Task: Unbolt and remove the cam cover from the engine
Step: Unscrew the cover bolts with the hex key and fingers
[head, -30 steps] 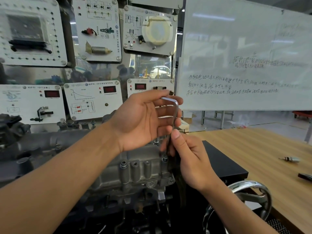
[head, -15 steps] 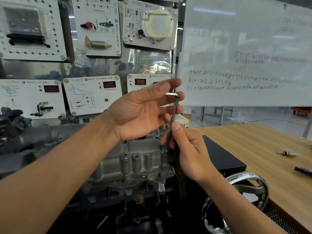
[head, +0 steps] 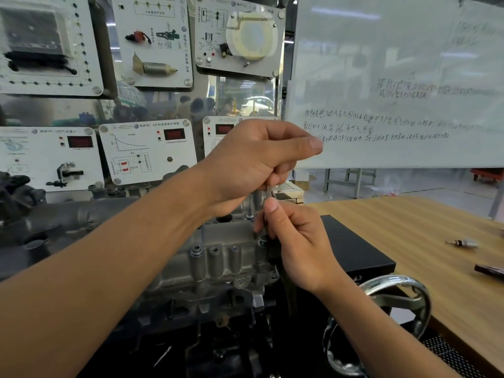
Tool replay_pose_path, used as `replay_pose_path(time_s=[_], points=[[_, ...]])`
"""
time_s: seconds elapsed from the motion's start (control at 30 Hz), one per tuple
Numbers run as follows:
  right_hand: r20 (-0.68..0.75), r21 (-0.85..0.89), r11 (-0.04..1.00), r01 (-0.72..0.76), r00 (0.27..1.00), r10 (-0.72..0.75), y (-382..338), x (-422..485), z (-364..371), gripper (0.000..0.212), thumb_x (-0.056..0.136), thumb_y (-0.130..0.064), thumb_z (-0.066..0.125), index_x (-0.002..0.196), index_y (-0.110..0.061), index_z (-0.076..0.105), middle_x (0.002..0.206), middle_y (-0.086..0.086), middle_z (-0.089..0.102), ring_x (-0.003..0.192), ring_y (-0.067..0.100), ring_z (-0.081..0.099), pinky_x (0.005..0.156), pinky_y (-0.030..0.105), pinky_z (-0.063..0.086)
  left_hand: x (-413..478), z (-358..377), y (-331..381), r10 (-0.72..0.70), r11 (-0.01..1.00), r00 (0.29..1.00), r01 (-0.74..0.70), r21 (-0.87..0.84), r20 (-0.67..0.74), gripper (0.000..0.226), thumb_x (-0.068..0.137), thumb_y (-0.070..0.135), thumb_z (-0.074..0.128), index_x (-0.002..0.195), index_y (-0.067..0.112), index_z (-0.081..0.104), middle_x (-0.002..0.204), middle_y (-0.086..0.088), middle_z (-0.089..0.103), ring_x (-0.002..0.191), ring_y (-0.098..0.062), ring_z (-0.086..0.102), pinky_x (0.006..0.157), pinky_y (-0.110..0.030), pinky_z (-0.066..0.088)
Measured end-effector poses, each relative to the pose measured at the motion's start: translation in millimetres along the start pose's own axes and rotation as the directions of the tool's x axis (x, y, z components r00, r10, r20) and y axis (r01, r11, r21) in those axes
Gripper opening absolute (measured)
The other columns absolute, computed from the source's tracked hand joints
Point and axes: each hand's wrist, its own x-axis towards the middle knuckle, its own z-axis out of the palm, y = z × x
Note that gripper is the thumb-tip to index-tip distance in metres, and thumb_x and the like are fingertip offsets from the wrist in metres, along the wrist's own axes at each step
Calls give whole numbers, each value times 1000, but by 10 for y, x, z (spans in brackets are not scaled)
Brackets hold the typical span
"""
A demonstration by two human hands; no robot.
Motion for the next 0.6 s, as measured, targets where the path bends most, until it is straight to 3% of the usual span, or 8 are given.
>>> replay_pose_path(time_s=[0.1, 0.23, 0.43, 0.6], points=[[11, -17, 1000, 13, 1000, -13, -4, -5, -7, 52, 98, -39, 43, 67, -3, 64, 55, -11, 47, 55, 2, 44, 57, 16, 34, 44, 2, -15, -59, 998, 997, 58, -24, -45, 14, 96, 16, 58, 93, 14, 72, 56, 2, 47, 42, -8, 36, 38, -16, 25], [0, -11, 999, 32, 999, -32, -7, -11, -8, 52, 99, -37, 43, 66, -1, 63, 54, -13, 46, 54, 2, 43, 56, 15, 33, 78, -87, -23, -170, 940, 985, 175, -292, 41, 30, 93, 11, 43, 107, 13, 69, 64, -1, 57, 44, -9, 45, 35, -17, 20], [-12, -7, 1000, 29, 1000, -29, 10, -8, -7, 52, 100, -36, 43, 68, -1, 64, 53, -13, 46, 54, 1, 44, 56, 14, 35, -3, -187, -117, -81, 859, 982, 154, -488, 168, 35, 86, 17, 43, 106, 16, 72, 78, -2, 67, 60, -12, 60, 43, -18, 25], [-12, -22, 999, 25, 1000, -25, 17, -9, -5, 49, 102, -30, 42, 68, -2, 64, 53, -16, 46, 54, 1, 43, 56, 13, 34, -41, -232, -181, -25, 829, 976, 140, -542, 215, 40, 85, 21, 40, 102, 19, 76, 82, 0, 70, 68, -12, 63, 48, -18, 27]])
